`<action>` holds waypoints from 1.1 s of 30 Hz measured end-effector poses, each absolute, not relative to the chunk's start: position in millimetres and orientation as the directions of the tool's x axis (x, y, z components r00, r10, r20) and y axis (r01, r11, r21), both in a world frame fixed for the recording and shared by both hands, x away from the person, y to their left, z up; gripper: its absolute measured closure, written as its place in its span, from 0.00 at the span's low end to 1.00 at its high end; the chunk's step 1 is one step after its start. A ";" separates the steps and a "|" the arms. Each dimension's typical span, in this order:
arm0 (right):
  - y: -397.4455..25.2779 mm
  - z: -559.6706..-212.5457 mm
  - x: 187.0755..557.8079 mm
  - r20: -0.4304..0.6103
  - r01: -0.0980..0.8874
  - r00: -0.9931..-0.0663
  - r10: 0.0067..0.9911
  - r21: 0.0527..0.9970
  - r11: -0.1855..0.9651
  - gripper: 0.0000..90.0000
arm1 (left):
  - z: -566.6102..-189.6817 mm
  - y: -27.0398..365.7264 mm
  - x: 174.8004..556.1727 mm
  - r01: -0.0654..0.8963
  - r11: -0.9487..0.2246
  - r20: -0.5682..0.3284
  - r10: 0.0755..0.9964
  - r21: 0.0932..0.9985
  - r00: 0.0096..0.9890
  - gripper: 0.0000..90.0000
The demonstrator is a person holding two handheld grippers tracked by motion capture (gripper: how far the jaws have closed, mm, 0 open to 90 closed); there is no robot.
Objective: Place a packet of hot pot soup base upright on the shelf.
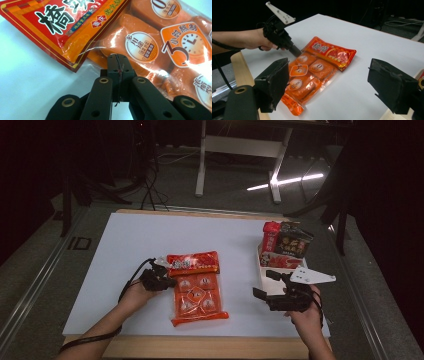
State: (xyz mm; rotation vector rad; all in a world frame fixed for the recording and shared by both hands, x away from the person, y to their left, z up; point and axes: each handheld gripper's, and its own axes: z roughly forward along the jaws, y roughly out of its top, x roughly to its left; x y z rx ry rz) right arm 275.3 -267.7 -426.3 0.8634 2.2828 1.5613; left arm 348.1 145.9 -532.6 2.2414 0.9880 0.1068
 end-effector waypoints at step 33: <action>-269.1 -429.4 274.8 0.109 0.330 -0.792 0.601 0.904 0.271 0.19 | -531.2 89.0 353.7 0.593 -0.527 -0.210 0.614 0.609 0.761 1.00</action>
